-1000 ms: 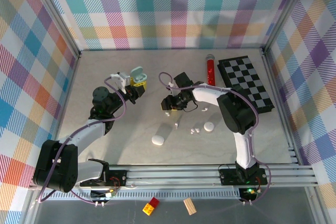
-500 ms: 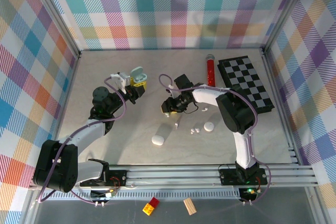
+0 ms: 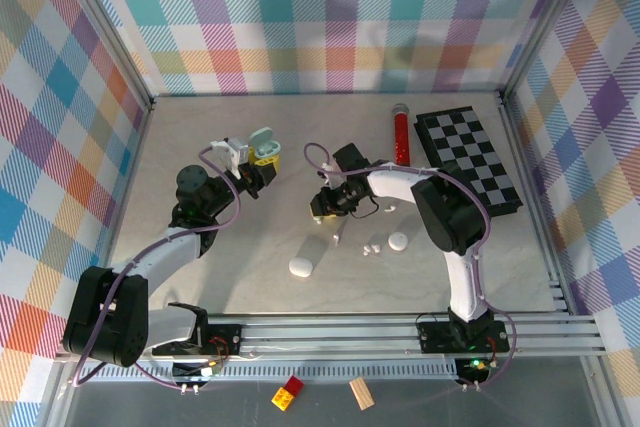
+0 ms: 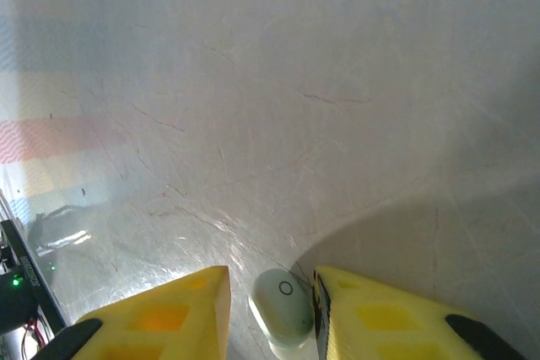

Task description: Insert the wireless bluetooth earbuds into the charging case

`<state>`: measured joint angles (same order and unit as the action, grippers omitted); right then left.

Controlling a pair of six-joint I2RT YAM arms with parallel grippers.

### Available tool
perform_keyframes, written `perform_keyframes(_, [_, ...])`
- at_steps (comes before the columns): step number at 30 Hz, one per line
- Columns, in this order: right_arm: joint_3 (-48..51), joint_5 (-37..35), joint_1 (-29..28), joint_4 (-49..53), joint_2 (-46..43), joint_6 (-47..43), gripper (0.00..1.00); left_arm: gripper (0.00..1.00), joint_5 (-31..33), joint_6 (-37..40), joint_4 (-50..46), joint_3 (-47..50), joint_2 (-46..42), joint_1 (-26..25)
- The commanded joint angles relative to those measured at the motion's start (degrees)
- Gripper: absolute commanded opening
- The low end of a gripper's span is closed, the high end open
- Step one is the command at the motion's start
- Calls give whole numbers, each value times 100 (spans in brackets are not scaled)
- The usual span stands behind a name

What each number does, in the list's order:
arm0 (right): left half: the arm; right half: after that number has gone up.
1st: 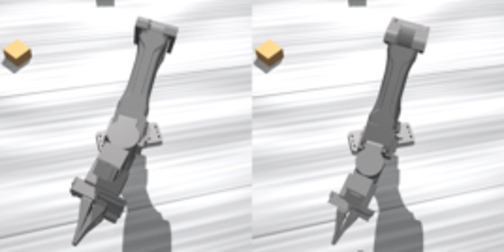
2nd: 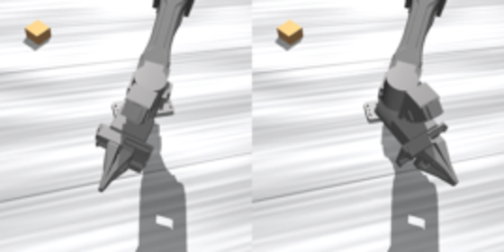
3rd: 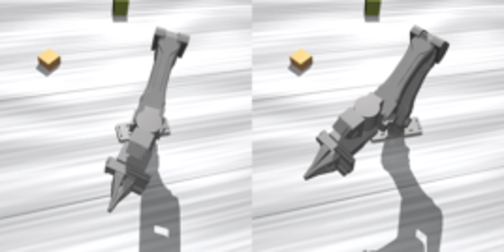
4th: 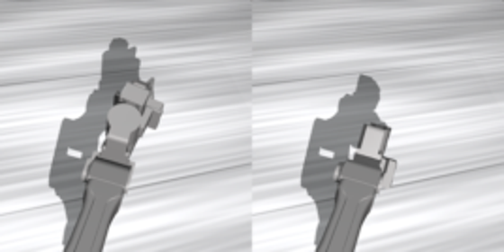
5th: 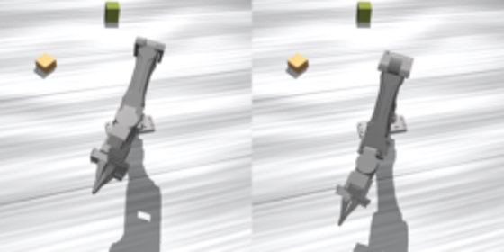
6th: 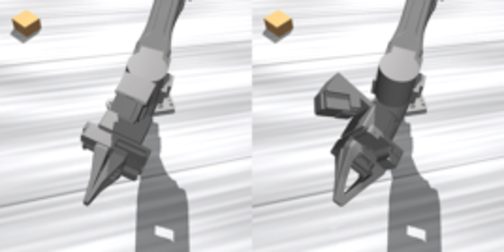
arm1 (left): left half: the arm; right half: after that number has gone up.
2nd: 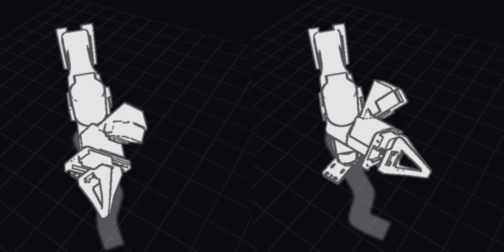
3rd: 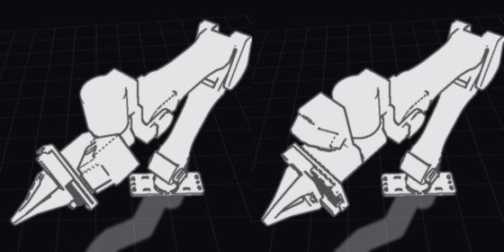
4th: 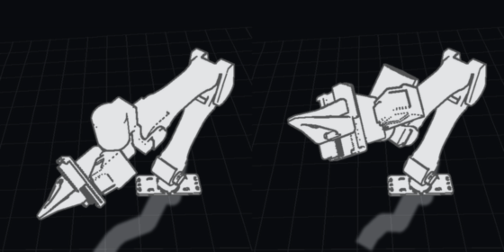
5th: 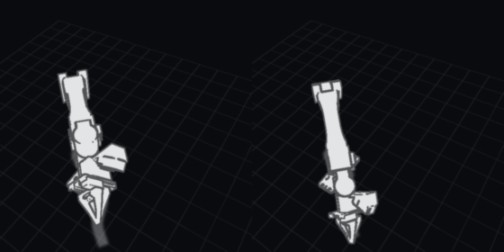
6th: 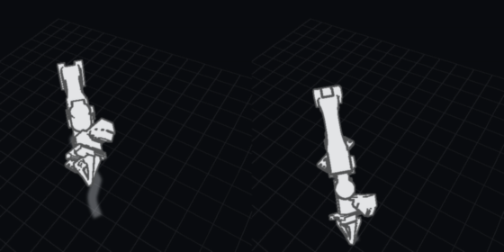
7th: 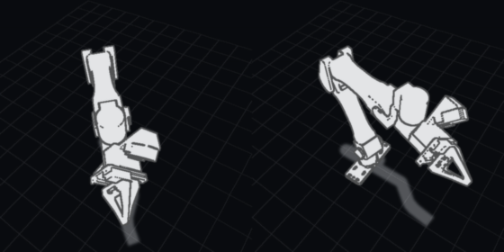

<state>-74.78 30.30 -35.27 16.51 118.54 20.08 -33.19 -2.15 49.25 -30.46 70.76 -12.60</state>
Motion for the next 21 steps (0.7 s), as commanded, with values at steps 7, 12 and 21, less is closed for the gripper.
perform_keyframes(7, [277, 194, -57, 63, -226, -53, 30, 26, -108, -39, 181, -12, -46, 56])
perform_keyframes(12, [365, 204, -92, 54, -311, -55, 32, 26, -113, -43, 190, -22, -49, 56])
perform_keyframes(21, [395, 134, -110, 1, -282, -11, 31, 26, -144, -74, 225, -30, -41, 56])
